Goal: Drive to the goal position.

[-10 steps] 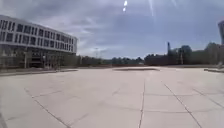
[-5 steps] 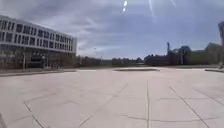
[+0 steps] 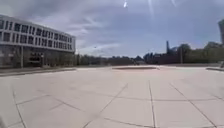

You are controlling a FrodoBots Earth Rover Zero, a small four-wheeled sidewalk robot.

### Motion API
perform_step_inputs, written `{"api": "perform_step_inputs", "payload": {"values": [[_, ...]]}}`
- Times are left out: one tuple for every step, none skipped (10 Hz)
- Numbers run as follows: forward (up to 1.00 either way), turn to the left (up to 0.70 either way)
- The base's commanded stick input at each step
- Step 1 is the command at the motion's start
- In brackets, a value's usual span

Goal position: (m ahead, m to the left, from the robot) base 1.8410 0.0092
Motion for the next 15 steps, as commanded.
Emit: {"api": "perform_step_inputs", "payload": {"values": [[0.50, 0.00], [0.50, 0.00], [0.50, 0.00], [0.50, 0.00], [0.50, 0.00], [0.50, 0.00], [0.50, 0.00], [0.50, 0.00], [0.50, 0.00], [0.50, 0.00], [0.50, 0.00], [0.50, 0.00], [0.50, 0.00], [0.50, 0.00], [0.50, 0.00]]}}
